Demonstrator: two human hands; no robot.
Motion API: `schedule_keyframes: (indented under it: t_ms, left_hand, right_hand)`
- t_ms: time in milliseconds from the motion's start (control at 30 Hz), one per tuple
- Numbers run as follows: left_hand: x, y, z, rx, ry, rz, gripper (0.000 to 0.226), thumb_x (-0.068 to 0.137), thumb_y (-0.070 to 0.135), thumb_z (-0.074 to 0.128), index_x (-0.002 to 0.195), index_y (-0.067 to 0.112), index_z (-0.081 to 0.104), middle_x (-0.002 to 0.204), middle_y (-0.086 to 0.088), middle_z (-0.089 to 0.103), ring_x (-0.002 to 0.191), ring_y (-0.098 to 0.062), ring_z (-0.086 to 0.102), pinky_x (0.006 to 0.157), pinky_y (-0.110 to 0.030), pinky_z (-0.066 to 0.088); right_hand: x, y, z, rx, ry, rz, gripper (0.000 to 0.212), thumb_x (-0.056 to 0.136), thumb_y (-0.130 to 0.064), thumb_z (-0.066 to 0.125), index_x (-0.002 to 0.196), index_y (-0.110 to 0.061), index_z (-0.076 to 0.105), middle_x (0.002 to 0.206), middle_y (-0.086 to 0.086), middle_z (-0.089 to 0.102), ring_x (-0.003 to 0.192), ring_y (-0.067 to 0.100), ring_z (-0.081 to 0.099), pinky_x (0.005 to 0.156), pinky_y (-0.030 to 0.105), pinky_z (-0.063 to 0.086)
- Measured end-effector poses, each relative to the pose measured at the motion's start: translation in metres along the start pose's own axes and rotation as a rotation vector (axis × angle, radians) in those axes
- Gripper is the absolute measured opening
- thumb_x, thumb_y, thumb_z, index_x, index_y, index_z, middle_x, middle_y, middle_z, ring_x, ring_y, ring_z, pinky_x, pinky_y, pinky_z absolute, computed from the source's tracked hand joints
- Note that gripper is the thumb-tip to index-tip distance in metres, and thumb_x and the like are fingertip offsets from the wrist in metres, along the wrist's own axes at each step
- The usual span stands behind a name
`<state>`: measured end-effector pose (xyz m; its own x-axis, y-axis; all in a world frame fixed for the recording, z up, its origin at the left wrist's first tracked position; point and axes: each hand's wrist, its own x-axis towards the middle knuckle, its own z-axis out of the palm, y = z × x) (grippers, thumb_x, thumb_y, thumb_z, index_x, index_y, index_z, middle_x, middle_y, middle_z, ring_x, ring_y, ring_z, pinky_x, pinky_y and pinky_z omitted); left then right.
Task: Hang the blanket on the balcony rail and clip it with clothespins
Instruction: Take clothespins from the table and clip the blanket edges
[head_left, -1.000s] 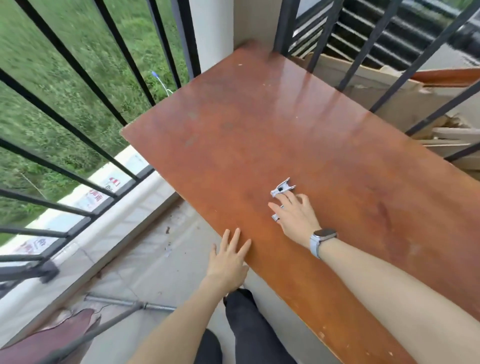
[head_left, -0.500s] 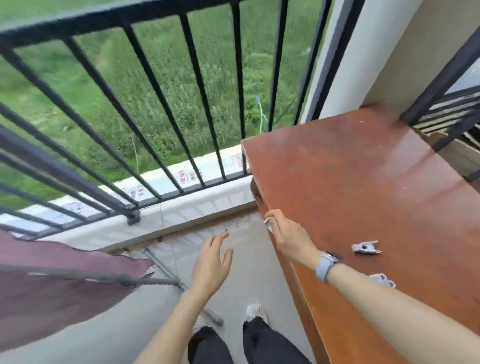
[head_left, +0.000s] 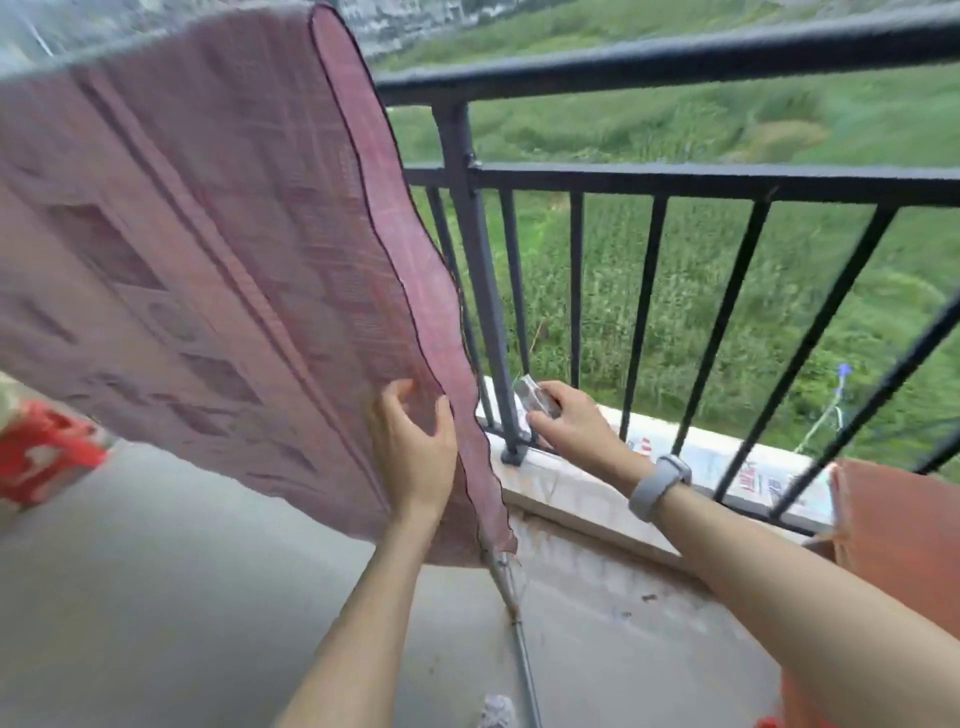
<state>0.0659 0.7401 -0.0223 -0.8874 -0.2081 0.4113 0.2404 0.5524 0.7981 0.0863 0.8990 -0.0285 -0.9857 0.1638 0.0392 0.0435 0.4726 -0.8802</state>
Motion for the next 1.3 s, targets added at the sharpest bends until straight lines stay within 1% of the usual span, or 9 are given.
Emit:
schedule_keyframes:
  t_ms: [167,433,567,667,767,900,1033,1133,1300]
  left_hand:
    - [0.05,0.035,-0.005,-0.088,0.078,0.101,0.04,0.075,0.028,0.069,0.103,0.01,0.048,0.1,-0.01,0.053,0.089,-0.021,0.05,0.076,-0.02,0.035]
    - [0.057,0.045,-0.018,-0.197,0.1,0.192,0.011,0.085,0.01,0.056,0.086,0.003,0.064,0.082,-0.009,0.063,0.077,-0.027,0.059,0.07,-0.021,0.04]
    - [0.058,0.046,-0.029,-0.232,-0.021,0.189,0.026,0.079,0.044,0.058,0.087,0.02,0.061,0.081,0.006,0.064,0.075,-0.013,0.061,0.068,-0.025,0.048]
    - [0.067,0.054,-0.033,0.091,0.003,0.243,0.044,0.071,0.065,0.055,0.083,0.022,0.056,0.075,0.008,0.062,0.064,-0.011,0.054,0.056,-0.025,0.038]
    - [0.076,0.064,-0.036,0.193,0.028,0.274,0.022,0.082,0.041,0.057,0.074,0.022,0.054,0.066,0.001,0.063,0.054,-0.014,0.046,0.044,-0.02,0.027]
    - [0.076,0.067,-0.039,0.15,-0.025,0.253,0.024,0.085,0.025,0.053,0.064,0.015,0.051,0.057,-0.003,0.06,0.051,-0.023,0.051,0.044,-0.026,0.036]
    - [0.073,0.069,-0.043,0.084,-0.069,0.24,0.04,0.086,0.019,0.054,0.049,0.018,0.037,0.048,-0.002,0.052,0.044,-0.02,0.045,0.044,-0.028,0.031]
    - [0.072,0.07,-0.044,0.061,-0.097,0.22,0.047,0.085,0.02,0.058,0.046,0.022,0.032,0.041,0.009,0.04,0.039,-0.01,0.033,0.041,-0.026,0.023]
    - [0.083,0.074,-0.05,0.112,-0.188,0.229,0.043,0.083,0.026,0.061,0.045,0.013,0.046,0.042,-0.001,0.052,0.04,-0.018,0.045,0.043,-0.028,0.033]
  right_hand:
    - [0.053,-0.074,-0.001,0.3,0.075,-0.127,0.02,0.09,-0.012,0.052,0.108,-0.006,0.05,0.093,0.014,0.057,0.081,0.021,0.053,0.076,0.038,0.046]
    - [0.053,-0.092,0.016,0.755,-0.122,0.001,0.018,0.096,-0.017,0.035,0.108,-0.013,0.047,0.093,0.006,0.051,0.083,0.016,0.051,0.082,0.031,0.044]
    - [0.039,-0.084,0.025,0.842,-0.185,-0.022,0.021,0.096,-0.017,0.032,0.11,-0.013,0.047,0.092,0.003,0.052,0.084,0.015,0.052,0.093,0.041,0.043]
    - [0.03,-0.08,0.027,0.824,-0.245,-0.073,0.016,0.097,-0.018,0.035,0.102,-0.017,0.05,0.097,0.003,0.056,0.094,0.016,0.056,0.097,0.045,0.043]
    - [0.024,-0.075,0.023,0.771,-0.241,-0.103,0.023,0.096,-0.019,0.039,0.118,-0.018,0.047,0.111,0.012,0.059,0.106,0.022,0.059,0.091,0.04,0.049]
    - [0.014,-0.067,0.014,0.622,-0.131,-0.149,0.029,0.095,-0.02,0.042,0.114,-0.042,0.043,0.087,0.006,0.062,0.077,0.016,0.064,0.072,0.03,0.055]
    - [0.01,-0.059,0.006,0.339,-0.07,-0.136,0.044,0.096,-0.021,0.04,0.138,-0.031,0.029,0.078,-0.002,0.053,0.06,0.011,0.048,0.059,0.023,0.045]
    - [0.007,-0.054,0.007,0.155,-0.096,-0.147,0.052,0.095,-0.017,0.038,0.142,-0.028,0.019,0.106,-0.012,0.05,0.054,0.008,0.038,0.052,0.018,0.038]
    - [-0.002,-0.059,0.011,0.013,0.028,-0.239,0.028,0.089,-0.019,0.053,0.115,-0.01,0.045,0.077,-0.002,0.055,0.056,0.006,0.044,0.054,0.019,0.037]
